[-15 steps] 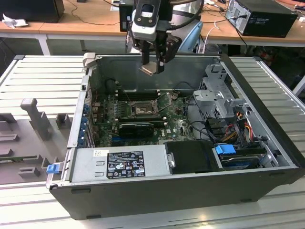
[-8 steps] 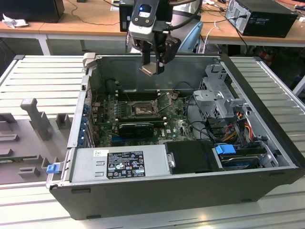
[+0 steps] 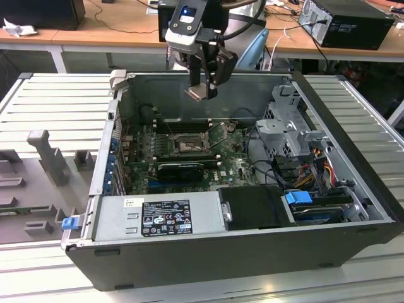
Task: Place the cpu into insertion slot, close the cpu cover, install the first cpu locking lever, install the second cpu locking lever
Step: 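Place the cpu into insertion slot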
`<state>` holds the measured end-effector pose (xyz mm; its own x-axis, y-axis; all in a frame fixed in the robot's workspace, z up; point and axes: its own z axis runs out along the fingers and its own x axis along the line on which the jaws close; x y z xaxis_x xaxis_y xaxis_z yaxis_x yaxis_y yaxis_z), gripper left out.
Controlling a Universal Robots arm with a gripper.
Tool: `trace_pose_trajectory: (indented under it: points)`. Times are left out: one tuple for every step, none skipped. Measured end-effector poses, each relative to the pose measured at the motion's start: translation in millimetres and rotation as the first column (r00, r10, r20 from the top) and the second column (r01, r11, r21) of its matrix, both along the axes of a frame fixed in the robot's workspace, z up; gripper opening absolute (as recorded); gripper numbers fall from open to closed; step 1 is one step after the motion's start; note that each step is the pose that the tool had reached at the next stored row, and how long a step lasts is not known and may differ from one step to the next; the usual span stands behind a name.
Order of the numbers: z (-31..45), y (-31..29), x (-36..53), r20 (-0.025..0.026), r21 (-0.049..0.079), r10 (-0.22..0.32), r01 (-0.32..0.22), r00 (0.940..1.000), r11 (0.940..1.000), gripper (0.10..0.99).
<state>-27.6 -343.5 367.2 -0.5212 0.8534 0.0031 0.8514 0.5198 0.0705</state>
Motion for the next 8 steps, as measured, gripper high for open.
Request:
trace_pose_trajectory:
  points:
    - [-0.2, 0.0, 0.0, 0.0, 0.0, -0.008, 0.008, 1.0, 1.0, 0.529]
    - [-0.3, 0.0, 0.0, 0.0, 0.0, -0.015, 0.015, 0.9999, 0.9999, 0.529]
    - [-0.7, 0.0, 0.0, 0.0, 0.0, -0.031, 0.031, 0.9995, 0.9995, 0.529]
    - [-1.0, 0.0, 0.0, 0.0, 0.0, -0.041, 0.041, 0.9992, 0.9992, 0.529]
    - [-1.3, 0.0, 0.0, 0.0, 0.0, -0.049, 0.049, 0.9988, 0.9988, 0.529]
    - [-1.5, 0.0, 0.0, 0.0, 0.0, -0.055, 0.055, 0.9985, 0.9985, 0.529]
    - [-1.9, 0.0, 0.0, 0.0, 0.0, -0.067, 0.067, 0.9978, 0.9978, 0.529]
    - [-2.2, 0.0, 0.0, 0.0, 0.0, -0.075, 0.075, 0.9972, 0.9972, 0.529]
